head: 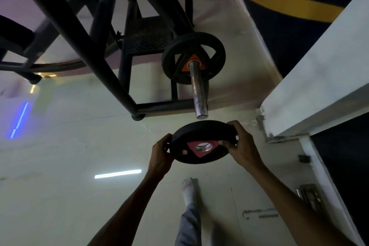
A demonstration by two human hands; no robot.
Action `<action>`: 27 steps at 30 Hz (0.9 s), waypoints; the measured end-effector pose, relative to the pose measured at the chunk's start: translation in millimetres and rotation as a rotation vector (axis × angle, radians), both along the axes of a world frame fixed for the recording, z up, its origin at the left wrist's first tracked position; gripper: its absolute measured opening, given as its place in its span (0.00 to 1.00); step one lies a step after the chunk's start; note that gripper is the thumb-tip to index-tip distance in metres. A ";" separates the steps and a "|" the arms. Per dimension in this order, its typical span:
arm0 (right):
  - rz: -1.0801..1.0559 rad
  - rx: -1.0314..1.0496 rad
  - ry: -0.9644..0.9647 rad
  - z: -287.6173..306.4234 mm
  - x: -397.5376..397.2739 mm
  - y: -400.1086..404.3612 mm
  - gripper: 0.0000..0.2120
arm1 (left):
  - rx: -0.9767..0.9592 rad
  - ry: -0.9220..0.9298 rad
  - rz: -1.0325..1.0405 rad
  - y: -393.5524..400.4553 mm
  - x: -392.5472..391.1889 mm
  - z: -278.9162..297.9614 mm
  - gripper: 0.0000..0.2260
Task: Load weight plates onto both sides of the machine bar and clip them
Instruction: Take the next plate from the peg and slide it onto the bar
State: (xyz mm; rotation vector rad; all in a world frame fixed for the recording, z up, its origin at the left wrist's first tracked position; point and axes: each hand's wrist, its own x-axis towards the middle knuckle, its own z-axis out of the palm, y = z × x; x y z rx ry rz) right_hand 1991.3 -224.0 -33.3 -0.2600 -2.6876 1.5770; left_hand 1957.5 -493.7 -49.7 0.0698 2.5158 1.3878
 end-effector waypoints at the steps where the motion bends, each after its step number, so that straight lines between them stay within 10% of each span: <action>1: -0.009 -0.012 -0.001 9.2 13.0 -6.5 0.23 | 0.015 0.007 0.004 -6.8 13.2 10.0 0.14; 27: 0.021 -0.144 0.582 338.0 99.9 -378.6 0.27 | 0.266 0.640 0.108 -372.4 126.8 360.3 0.24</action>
